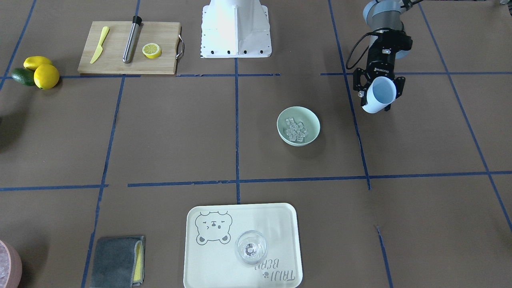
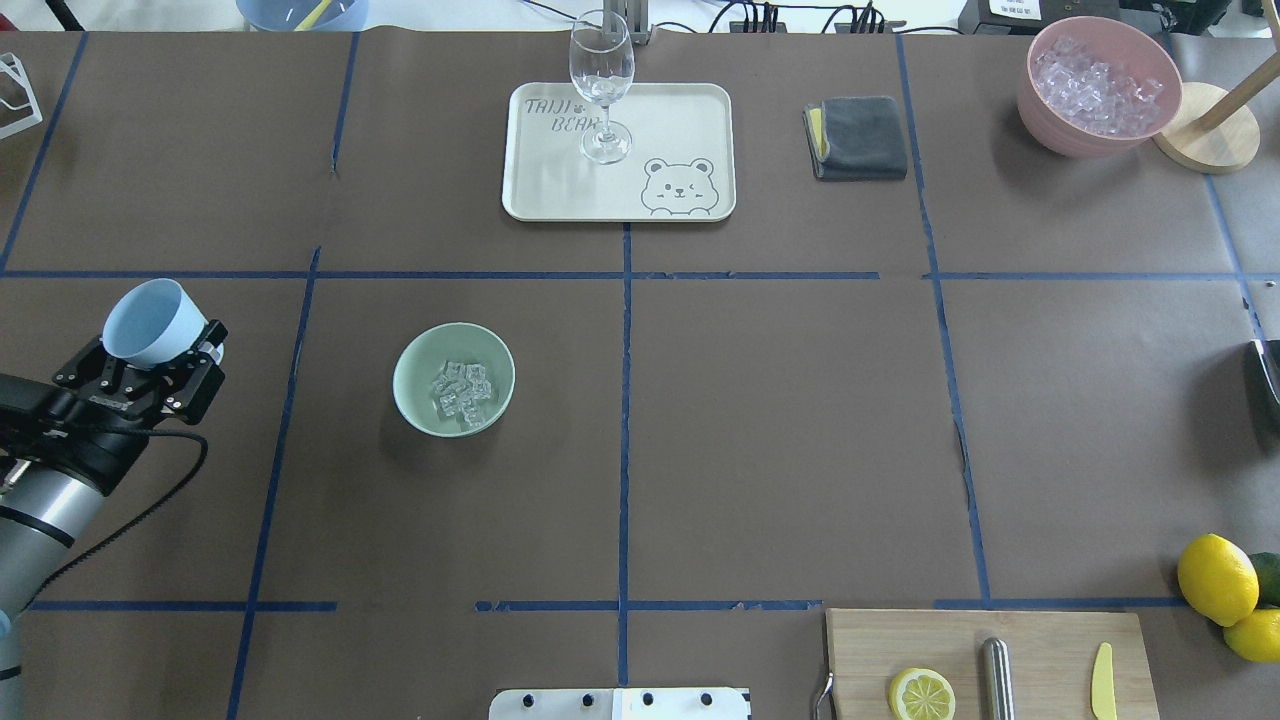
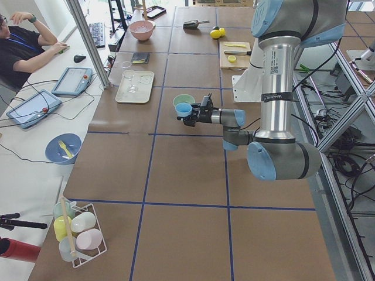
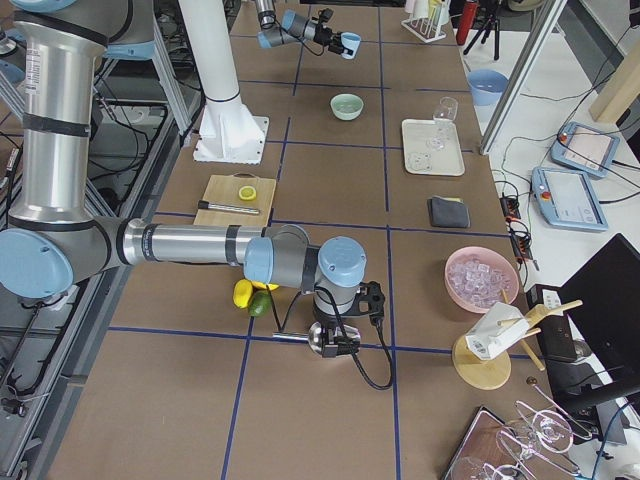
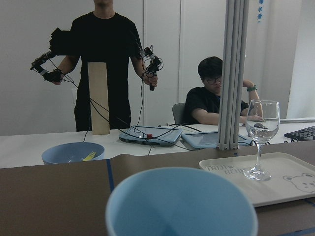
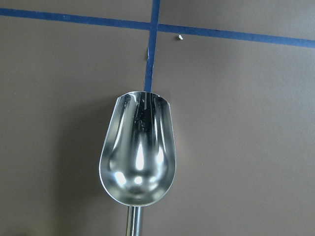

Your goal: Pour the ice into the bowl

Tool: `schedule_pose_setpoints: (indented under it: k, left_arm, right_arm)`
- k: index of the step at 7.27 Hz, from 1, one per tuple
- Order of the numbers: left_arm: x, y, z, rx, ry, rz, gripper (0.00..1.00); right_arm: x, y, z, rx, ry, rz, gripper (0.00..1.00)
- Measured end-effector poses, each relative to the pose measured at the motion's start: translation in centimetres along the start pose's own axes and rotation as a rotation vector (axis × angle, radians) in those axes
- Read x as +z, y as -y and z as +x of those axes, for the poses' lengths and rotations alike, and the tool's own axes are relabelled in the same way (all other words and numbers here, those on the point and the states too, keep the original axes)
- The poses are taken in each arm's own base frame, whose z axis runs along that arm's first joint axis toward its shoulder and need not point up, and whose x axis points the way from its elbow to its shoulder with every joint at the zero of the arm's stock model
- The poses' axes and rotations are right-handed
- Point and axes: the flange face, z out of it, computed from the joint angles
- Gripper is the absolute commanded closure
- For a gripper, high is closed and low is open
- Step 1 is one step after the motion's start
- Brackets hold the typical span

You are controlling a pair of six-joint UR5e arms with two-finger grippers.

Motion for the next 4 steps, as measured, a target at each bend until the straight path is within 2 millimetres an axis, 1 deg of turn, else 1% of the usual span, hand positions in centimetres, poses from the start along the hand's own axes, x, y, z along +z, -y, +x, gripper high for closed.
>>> schedule_pose_setpoints:
  k: [1, 2, 3, 4]
  left_arm:
    - [0.2, -0.1, -2.8, -0.026, 0.026, -0.022, 1.00]
    - [0.5, -0.8, -5.4, -0.016, 0.063, -0.031, 1.00]
    - [0.8, -1.5, -7.6, 0.009, 0.105, -0.028, 1.00]
    - [1.1, -2.3, -9.2, 0.036, 0.144, -0.016, 1.00]
  right_arm:
    - [-0.1, 0.1, -0.1, -0.001, 0.000, 0.001, 0.00]
    - [-0.1, 0.2, -0.1, -0.002, -0.001, 0.003, 0.00]
    - [-0.3, 0.4, -0.2, -0.003, -0.001, 0.006, 0.00]
    - [-0.4, 0.5, -0.3, -0.004, -0.001, 0.008, 0.00]
